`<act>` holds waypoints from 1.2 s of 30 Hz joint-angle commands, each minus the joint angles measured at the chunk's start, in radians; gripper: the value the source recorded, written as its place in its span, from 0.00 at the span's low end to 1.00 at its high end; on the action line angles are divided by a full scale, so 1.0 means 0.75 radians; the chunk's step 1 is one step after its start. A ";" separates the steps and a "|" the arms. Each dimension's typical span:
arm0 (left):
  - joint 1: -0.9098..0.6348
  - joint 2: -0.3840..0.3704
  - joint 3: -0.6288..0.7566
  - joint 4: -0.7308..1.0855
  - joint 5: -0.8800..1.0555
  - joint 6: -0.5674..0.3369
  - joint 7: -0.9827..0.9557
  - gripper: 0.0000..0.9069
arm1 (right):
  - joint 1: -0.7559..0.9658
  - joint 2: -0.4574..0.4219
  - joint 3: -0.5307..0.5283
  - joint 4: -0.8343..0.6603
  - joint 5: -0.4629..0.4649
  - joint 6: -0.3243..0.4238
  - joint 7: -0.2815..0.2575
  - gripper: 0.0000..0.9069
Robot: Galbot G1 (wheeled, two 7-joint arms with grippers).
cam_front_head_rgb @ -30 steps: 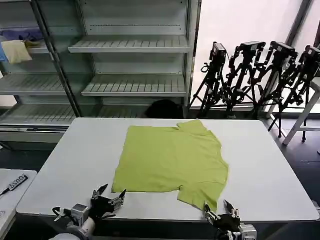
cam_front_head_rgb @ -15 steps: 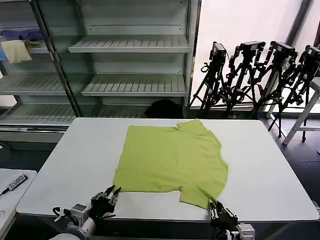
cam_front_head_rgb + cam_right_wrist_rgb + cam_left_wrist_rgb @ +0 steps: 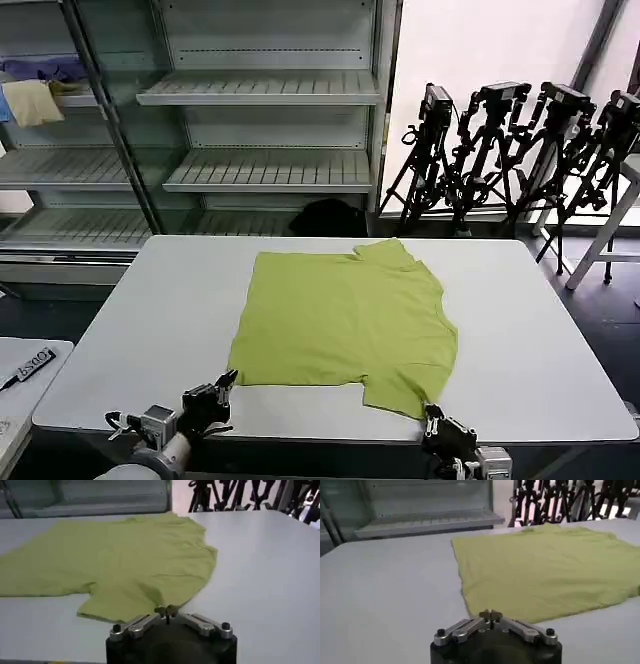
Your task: Fold and organize the clothes.
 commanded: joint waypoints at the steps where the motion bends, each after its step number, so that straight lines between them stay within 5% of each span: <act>1: 0.019 0.008 -0.015 0.021 0.147 -0.045 0.016 0.00 | 0.006 -0.002 0.009 0.003 0.027 0.021 0.009 0.00; 3: 0.043 0.010 -0.015 0.032 0.172 -0.054 0.004 1.00 | 0.002 -0.006 0.006 -0.008 0.027 0.025 0.009 0.00; 17: 0.056 -0.003 0.017 0.078 0.165 -0.058 0.027 1.00 | 0.038 -0.013 0.008 -0.045 0.022 0.002 0.001 0.00; 19: 0.062 -0.003 0.018 0.077 0.163 -0.063 0.028 0.44 | 0.025 -0.013 0.007 -0.036 0.021 0.006 0.001 0.00; 20: 0.065 -0.004 0.019 0.075 0.157 -0.064 0.026 0.01 | 0.022 -0.014 0.006 -0.034 0.021 0.007 0.001 0.00; 36: 0.045 -0.003 0.023 0.068 0.071 -0.075 0.042 0.00 | 0.016 -0.004 0.008 -0.027 0.022 0.022 0.002 0.00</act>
